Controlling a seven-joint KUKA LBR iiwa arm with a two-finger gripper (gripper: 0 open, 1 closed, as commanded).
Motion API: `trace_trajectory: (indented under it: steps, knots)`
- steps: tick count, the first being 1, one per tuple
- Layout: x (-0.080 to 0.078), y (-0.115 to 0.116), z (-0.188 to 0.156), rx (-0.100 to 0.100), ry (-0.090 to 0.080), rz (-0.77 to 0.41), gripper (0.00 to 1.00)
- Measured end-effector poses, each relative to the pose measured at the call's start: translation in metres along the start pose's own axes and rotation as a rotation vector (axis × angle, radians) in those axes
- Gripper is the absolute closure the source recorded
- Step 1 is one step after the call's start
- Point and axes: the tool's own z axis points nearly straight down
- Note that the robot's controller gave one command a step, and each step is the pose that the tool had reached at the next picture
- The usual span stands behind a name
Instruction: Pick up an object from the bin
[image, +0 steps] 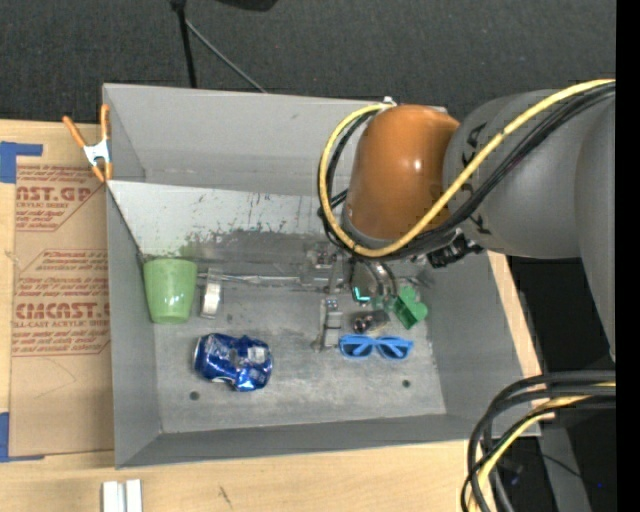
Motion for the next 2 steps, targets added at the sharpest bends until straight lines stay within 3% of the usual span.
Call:
trace_trajectory:
  steps: [1, 2]
  knots:
    - [0.031, 0.088, 0.113, 0.000, 0.000, -0.189, 0.00]
    - [0.064, 0.127, 0.078, -0.002, -0.006, -0.072, 0.00]
